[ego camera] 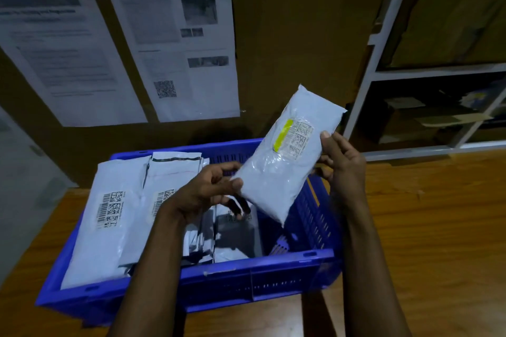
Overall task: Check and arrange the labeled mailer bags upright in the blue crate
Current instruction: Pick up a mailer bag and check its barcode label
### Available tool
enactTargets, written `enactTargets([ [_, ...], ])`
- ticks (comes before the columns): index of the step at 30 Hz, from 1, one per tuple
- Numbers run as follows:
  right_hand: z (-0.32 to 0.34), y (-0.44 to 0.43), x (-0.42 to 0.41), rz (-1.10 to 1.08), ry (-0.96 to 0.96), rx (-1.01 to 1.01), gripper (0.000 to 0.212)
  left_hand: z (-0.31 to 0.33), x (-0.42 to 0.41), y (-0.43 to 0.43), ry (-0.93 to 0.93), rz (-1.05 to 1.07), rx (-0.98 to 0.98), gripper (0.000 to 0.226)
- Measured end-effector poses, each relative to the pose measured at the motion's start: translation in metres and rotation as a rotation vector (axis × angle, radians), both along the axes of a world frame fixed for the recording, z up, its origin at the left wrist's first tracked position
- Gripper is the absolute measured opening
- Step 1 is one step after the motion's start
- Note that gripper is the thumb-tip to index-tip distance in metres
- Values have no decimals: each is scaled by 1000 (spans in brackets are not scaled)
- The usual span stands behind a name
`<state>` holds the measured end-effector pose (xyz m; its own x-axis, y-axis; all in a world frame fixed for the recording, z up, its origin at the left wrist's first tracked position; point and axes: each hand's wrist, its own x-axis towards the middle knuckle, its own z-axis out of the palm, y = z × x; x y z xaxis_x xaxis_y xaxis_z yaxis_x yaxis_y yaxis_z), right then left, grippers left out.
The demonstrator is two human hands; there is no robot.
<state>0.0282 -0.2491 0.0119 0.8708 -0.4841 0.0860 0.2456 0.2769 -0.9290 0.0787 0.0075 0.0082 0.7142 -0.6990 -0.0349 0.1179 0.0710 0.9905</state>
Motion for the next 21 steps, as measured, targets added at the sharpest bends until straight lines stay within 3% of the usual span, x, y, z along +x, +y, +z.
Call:
enactTargets([
  [4,-1,1,-2,49,38,-49,30,1,7,-10,43,81,-45,69],
  [9,-4,10,1,154,122,-154,32,-4,9,-21,9,268,-30,44],
  [17,3,22,-4,306,176,-192,28,-3,10,-20,-16,468,-26,31],
  [21,4,22,-6,376,200,-311,30,-5,13,-19,-27,524,-26,35],
])
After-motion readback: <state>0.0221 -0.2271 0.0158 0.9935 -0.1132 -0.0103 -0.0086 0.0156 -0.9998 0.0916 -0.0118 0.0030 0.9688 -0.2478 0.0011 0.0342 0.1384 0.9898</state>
